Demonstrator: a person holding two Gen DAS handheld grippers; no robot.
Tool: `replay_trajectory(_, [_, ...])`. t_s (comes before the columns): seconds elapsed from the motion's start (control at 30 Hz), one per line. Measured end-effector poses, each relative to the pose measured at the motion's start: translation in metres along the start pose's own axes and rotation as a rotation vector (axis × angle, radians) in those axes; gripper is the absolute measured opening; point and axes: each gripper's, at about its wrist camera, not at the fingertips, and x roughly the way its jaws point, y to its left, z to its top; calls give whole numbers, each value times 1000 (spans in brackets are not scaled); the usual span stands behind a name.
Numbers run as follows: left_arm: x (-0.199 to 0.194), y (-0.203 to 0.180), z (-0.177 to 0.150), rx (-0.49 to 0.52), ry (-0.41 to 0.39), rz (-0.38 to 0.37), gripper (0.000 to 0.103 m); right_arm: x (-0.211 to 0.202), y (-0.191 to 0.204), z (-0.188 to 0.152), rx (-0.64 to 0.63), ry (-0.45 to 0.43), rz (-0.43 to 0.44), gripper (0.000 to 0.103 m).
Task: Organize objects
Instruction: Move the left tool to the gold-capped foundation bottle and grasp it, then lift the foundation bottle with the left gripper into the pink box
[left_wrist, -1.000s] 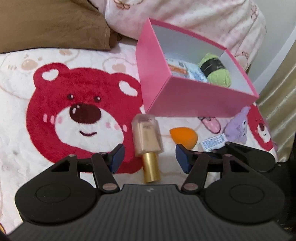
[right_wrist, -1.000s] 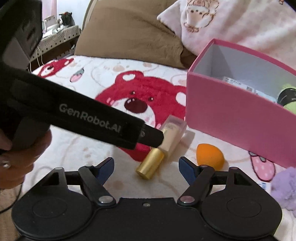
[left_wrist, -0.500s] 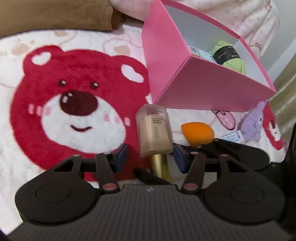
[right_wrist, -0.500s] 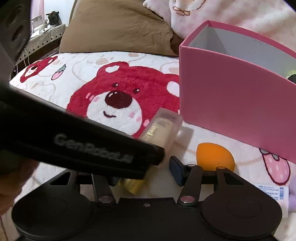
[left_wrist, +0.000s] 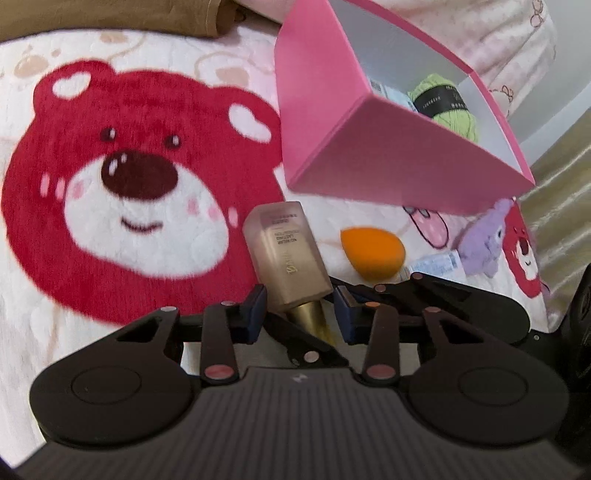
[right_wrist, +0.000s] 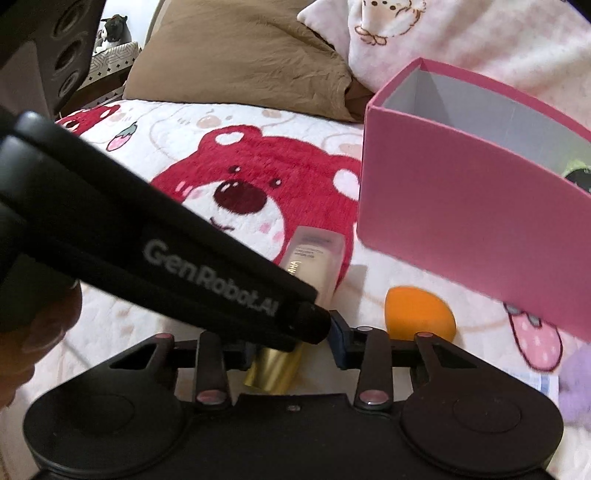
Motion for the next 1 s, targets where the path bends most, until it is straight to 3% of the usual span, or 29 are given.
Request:
replay_trajectory(0.17, [-4,-6,-7,-6,41,-19,39,-14,-6,-8,76,33,37,40])
replay_trajectory(0.33, [2,2,-9,-79,54,-21,51,-14,-17,-11,185,68,66,40])
replay_trajectory(0.53, [11,-3,-21,-81,-1,-2,45,-7,-23,-19,241,88,109,43])
replay_trajectory(0.7, [8,-5,-27,-109,-28,-8,44,-2,-21,-12,187,78,114,41])
replay_trajectory(1.0, [5,-32,-57,-89,-1,-37,44,-37,-25,-36,144,84,109,41])
